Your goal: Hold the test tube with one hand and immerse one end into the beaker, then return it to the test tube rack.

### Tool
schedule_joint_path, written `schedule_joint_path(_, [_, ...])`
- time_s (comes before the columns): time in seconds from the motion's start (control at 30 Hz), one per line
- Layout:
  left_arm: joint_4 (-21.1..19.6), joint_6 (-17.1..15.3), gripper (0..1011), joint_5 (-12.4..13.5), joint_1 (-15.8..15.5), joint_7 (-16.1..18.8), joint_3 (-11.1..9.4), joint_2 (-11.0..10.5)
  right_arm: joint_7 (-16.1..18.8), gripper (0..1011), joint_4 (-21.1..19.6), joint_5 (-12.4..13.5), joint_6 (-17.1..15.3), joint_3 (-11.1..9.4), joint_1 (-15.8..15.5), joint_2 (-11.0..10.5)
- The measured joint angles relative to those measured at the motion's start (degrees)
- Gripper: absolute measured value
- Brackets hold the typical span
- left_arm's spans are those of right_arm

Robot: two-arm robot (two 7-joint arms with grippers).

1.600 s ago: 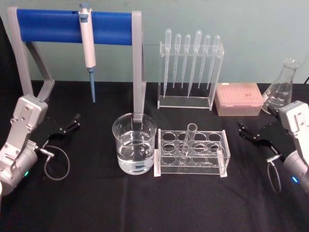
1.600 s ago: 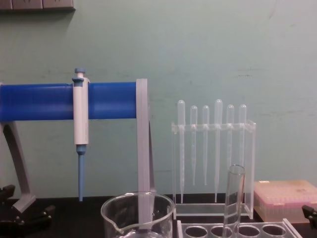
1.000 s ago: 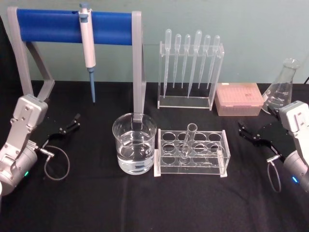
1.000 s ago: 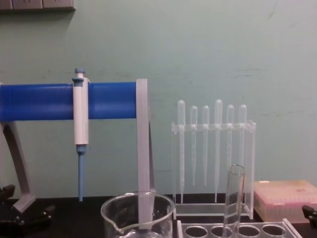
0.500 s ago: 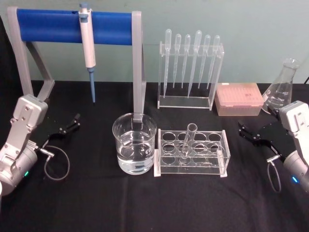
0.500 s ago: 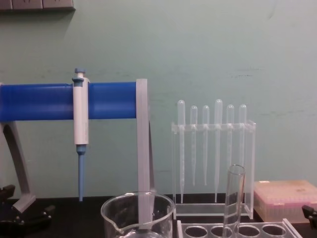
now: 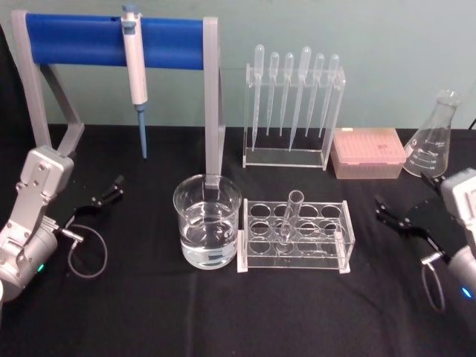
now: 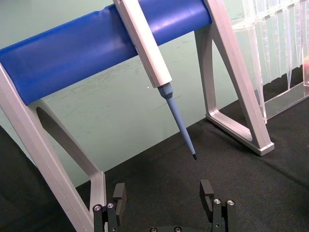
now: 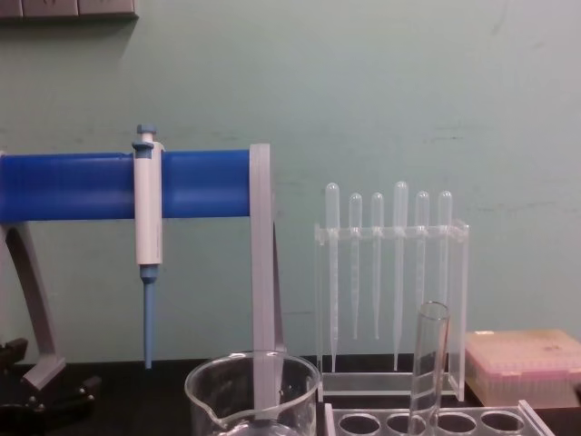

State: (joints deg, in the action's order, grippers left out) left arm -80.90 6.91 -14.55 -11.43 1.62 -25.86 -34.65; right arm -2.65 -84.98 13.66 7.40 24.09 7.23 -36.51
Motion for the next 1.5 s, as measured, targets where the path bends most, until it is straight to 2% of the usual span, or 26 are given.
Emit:
schedule_joint_path(0.2, [0.00,0.00,1000,0.00,0.00,0.00,0.00,0.00,-0.36,1002,-8.96,-0.99,2.03,-2.65,-8.41,-5.14])
schedule_joint_path(0.23, [0.00,0.00,1000,0.00,0.00,0.00,0.00,0.00,-0.36,1002,-8.96,-0.99,2.03,-2.65,-8.41,-5.14])
schedule_joint_path(0.33, [0.00,0.00,1000,0.00,0.00,0.00,0.00,0.00,3.79,1002,-12.97,-0.23,4.66,-2.59,-11.10,-7.62])
schedule_joint_path(0.5, [0.00,0.00,1000,0.00,0.00,0.00,0.00,0.00,9.26,1002,-15.76,0.34,5.43,-0.91,-11.18,-8.40])
schedule_joint_path(0.53, [0.00,0.00,1000,0.00,0.00,0.00,0.00,0.00,10.77,1002,-16.13,0.38,5.39,-0.12,-10.56,-8.09])
schedule_joint_path(0.67, [0.00,0.00,1000,0.00,0.00,0.00,0.00,0.00,13.10,1002,-15.93,-0.57,5.13,1.49,-8.73,-6.66])
schedule_joint_path(0.77, [0.00,0.00,1000,0.00,0.00,0.00,0.00,0.00,14.95,1002,-13.97,-2.63,6.20,3.31,-6.01,-4.02])
schedule_joint_path(0.87, [0.00,0.00,1000,0.00,0.00,0.00,0.00,0.00,15.83,1002,-12.29,-4.13,8.12,4.15,-4.31,-2.09])
schedule_joint_path(1.1, [0.00,0.00,1000,0.00,0.00,0.00,0.00,0.00,17.40,1002,-9.47,-5.56,11.96,5.09,-1.97,1.59])
schedule_joint_path(1.37, [0.00,0.00,1000,0.00,0.00,0.00,0.00,0.00,18.42,994,-7.47,-6.13,13.81,4.94,-1.56,4.26])
schedule_joint_path(1.5, [0.00,0.00,1000,0.00,0.00,0.00,0.00,0.00,18.41,906,-7.39,-5.93,13.94,4.11,-2.34,4.62])
